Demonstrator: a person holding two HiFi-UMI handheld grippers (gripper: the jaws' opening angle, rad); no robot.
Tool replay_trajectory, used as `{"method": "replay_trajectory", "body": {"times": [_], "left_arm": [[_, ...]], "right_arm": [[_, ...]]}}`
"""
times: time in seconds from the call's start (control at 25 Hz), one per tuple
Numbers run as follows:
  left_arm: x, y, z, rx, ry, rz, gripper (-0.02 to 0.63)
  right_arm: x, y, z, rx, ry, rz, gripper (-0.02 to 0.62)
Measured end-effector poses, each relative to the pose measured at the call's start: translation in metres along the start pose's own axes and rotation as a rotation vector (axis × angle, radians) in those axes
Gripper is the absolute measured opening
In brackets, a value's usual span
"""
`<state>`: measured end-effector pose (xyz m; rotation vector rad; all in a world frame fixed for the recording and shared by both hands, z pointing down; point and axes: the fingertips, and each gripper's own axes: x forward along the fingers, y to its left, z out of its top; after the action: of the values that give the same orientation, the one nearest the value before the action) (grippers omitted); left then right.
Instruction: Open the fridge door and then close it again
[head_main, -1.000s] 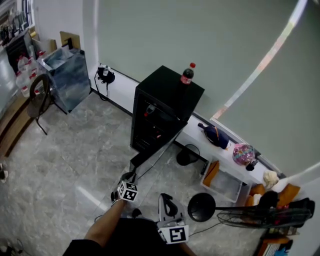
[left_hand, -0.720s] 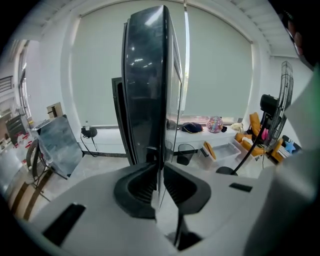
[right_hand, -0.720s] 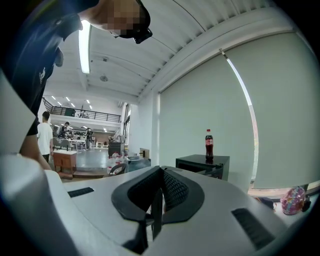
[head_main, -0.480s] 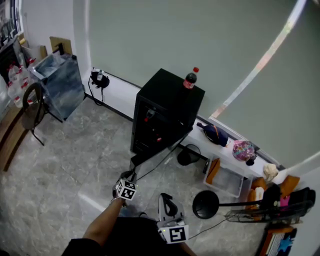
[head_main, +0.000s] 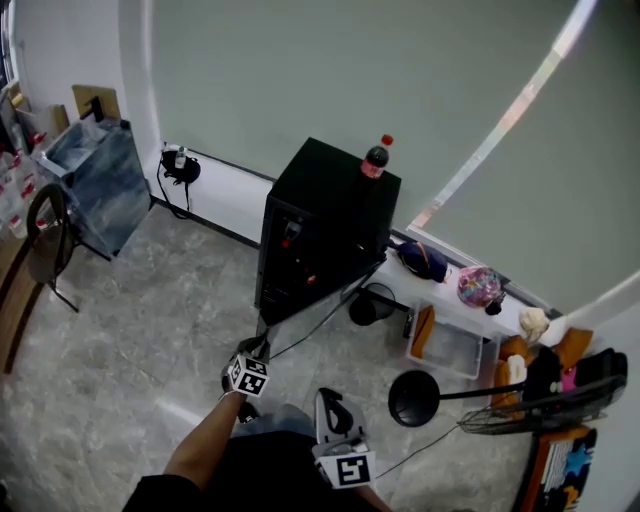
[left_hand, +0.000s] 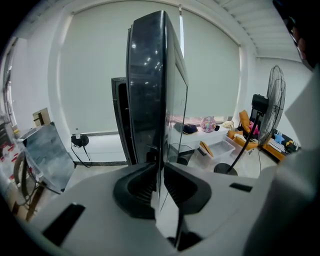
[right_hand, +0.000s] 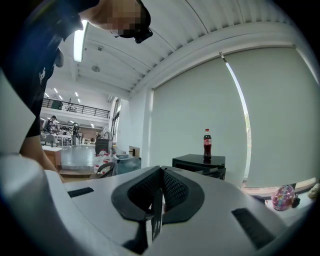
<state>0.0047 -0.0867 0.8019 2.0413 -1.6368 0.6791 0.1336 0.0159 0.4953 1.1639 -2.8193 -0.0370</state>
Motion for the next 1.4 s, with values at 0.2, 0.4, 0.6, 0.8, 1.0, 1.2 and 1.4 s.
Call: {"method": "replay_trajectory", "body": {"times": [0.2,0.4,0.6,0.8,1.0,1.2,1.4], "left_arm": [[0.006,0.021,0.006,-0.005,-0.013,0.01,0.048],[0.015,0.038,0.014,0.003,-0.024,0.006,0.049],[0.02,0.052,0.017,-0.01,-0.017,0.01,0.051],[0.028,0.068,0.023,-0.01,-0.015,0.025,0.051],[0.034,0.085,0.03,0.025,0.012,0.032,0.054],[0.045,0.102,0.038,0.065,0.03,0.025,0.055],[0.054,0.119,0.046,0.058,0.048,0.035,0.055]], "right_arm": [[0.008,0.002,0.004,-0.013,0.009,-0.027,0.006],[0.017,0.0,0.005,-0.022,0.024,-0.044,0.006],[0.031,0.001,0.005,-0.027,0.027,-0.022,0.006],[0.053,-0.006,0.009,-0.017,0.017,-0.011,0.006],[0.078,-0.015,0.014,-0.006,0.007,-0.001,0.006],[0.101,-0.03,0.017,0.009,-0.001,0.011,0.006],[0.121,-0.043,0.021,0.011,-0.011,0.036,0.006]]}}
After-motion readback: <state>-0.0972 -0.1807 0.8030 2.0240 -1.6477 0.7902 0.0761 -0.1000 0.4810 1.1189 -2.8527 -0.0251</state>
